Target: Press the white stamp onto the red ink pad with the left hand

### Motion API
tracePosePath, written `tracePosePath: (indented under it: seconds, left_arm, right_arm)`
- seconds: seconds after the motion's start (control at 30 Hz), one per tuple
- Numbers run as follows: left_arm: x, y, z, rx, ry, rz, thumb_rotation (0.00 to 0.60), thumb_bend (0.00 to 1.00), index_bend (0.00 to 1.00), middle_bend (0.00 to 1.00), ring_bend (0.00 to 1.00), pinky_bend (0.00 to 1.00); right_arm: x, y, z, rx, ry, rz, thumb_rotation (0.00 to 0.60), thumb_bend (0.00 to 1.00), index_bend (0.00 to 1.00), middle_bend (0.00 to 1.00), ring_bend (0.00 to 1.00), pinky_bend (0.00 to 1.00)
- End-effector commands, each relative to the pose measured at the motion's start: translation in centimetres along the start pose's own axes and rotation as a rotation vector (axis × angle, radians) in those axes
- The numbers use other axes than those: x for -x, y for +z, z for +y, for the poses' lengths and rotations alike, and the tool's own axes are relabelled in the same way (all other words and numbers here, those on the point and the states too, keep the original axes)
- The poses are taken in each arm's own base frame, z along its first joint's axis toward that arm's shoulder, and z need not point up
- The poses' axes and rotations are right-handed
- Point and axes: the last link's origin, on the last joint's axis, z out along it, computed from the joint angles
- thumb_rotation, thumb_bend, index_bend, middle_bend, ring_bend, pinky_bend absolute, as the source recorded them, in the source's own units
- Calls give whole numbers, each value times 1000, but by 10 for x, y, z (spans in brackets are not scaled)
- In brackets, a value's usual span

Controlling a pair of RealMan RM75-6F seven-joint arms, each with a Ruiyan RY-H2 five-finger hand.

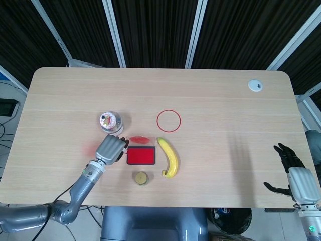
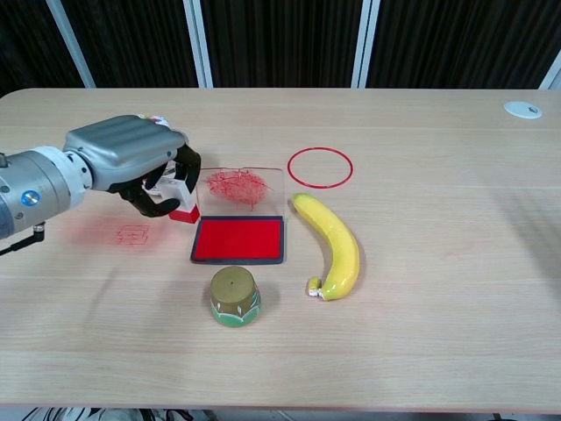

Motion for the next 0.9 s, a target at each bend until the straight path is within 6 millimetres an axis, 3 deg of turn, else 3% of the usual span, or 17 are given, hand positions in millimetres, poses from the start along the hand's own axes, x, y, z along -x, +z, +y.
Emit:
tracePosePath:
  seconds: [0.03,0.4,0.9]
  left_arm:
    - [-5,7,16,-1,5,2,600,526,723,718,575,632]
    - [-4,22,44,5,41,-20,600,526,730,727,581,636]
    - [2,32,61,10,73,-46,600,526,739,735,591,643]
  right_arm:
    - [0,0,0,1,1,0,600,83,0,0,0,177]
    - [0,1,0,0,2,-1,600,83,0,0,0,177]
    - [0,1,0,-1,3,-3,600,83,0,0,0,177]
